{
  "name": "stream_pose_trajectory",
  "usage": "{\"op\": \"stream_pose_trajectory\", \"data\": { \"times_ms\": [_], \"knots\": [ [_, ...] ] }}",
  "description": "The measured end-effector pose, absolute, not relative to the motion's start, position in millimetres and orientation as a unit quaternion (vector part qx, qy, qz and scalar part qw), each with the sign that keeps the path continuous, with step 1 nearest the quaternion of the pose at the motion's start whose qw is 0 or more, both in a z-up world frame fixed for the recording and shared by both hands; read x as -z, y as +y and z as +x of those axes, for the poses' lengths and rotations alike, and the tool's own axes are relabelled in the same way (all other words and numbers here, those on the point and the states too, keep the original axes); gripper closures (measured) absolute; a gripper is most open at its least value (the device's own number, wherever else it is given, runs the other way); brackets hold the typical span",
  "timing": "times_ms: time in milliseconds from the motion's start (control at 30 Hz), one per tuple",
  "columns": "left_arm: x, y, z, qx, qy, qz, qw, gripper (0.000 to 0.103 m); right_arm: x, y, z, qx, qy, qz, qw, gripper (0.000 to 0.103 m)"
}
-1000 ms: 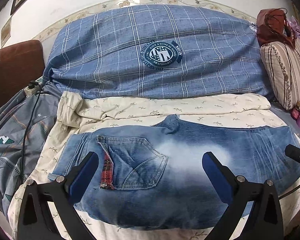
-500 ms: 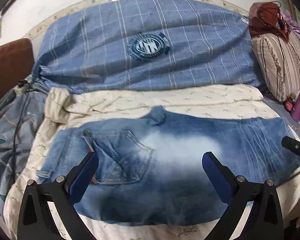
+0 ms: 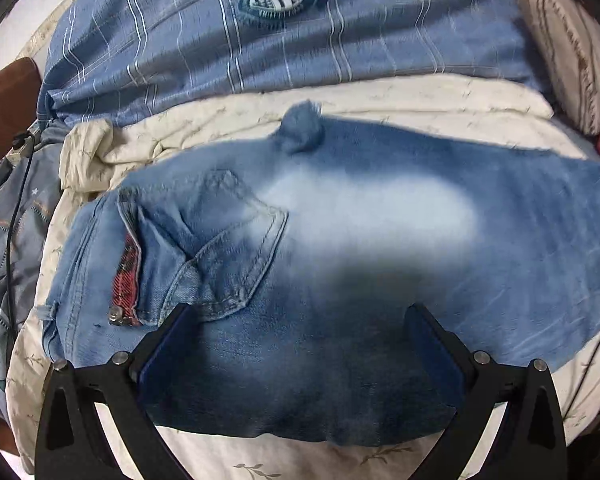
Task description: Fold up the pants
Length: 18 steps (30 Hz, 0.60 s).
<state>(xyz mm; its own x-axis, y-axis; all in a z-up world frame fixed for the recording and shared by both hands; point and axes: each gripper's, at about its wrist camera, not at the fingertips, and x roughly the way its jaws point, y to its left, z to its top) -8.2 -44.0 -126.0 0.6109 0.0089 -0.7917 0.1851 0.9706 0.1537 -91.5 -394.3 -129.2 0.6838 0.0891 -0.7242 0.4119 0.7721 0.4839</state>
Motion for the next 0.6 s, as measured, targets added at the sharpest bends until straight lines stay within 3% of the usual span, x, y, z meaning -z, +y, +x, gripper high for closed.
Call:
{"op": "stream_pose_trajectory", "data": {
  "times_ms": [233,433,600],
  "knots": [
    [111.6,-53.0,-22.2,0.068,0.397,0.119,0.908,0.000,101.3,-409.6,-111.7,0.092,0.292,0.351,0.885,0.028],
    [102.1,-52.2,-25.4,0.077,0.377,0.110,0.916,0.000,96.9,-422.9,-73.8,0.059,0.269,0.387,0.880,0.028],
    [107.2,-50.1,-15.5,0.066,0.390,0.121,0.911,0.000,114.2,-433.3,-33.0,0.084,0.300,0.382,0.870,0.028]
  ]
}}
